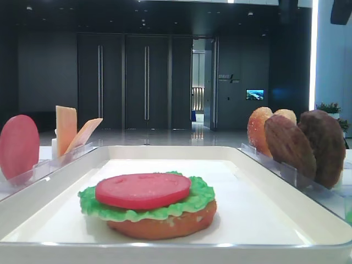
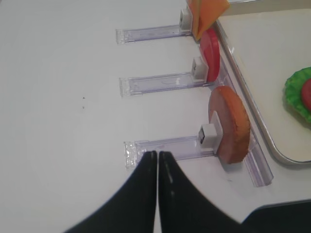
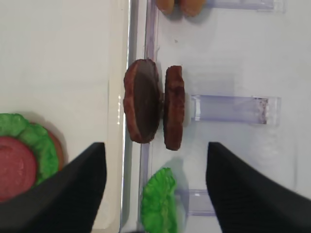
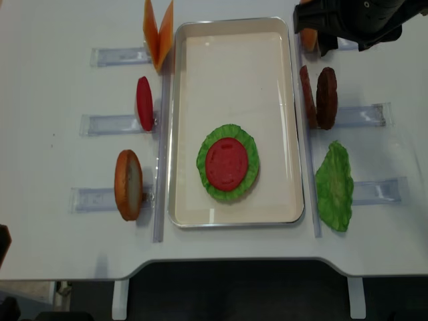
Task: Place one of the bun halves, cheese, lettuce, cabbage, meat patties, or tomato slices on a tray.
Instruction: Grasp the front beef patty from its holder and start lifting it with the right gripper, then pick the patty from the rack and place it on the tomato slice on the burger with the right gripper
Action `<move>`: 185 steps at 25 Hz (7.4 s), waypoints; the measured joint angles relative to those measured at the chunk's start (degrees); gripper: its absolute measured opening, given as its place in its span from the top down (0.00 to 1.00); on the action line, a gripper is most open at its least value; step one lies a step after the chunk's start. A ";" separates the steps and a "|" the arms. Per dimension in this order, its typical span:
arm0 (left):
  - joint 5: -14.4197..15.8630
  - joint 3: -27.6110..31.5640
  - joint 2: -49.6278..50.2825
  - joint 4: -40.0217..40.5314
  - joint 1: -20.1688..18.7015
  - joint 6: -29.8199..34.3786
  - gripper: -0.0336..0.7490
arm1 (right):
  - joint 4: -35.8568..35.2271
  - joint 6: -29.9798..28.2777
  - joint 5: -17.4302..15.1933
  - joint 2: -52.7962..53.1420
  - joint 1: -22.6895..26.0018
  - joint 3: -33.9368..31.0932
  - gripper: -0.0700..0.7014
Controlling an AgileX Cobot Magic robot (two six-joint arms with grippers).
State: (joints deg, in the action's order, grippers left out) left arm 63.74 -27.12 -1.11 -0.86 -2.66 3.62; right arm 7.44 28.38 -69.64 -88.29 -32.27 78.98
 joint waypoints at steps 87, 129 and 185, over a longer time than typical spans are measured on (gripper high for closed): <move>0.00 0.00 0.00 -1.28 0.00 0.00 0.96 | -3.46 1.69 7.73 -19.57 0.00 0.95 0.35; 0.00 0.00 0.00 -1.48 0.00 -0.27 0.96 | -0.31 1.59 0.28 -16.20 -0.28 1.51 0.76; 0.00 0.00 0.00 -1.54 0.00 -0.27 0.96 | -73.19 -53.32 24.65 -4.47 -1.79 -19.31 0.77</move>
State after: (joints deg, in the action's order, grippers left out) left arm 63.74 -27.12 -1.11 -2.40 -2.66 3.35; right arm -65.75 -24.94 -44.99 -92.75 -34.06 59.67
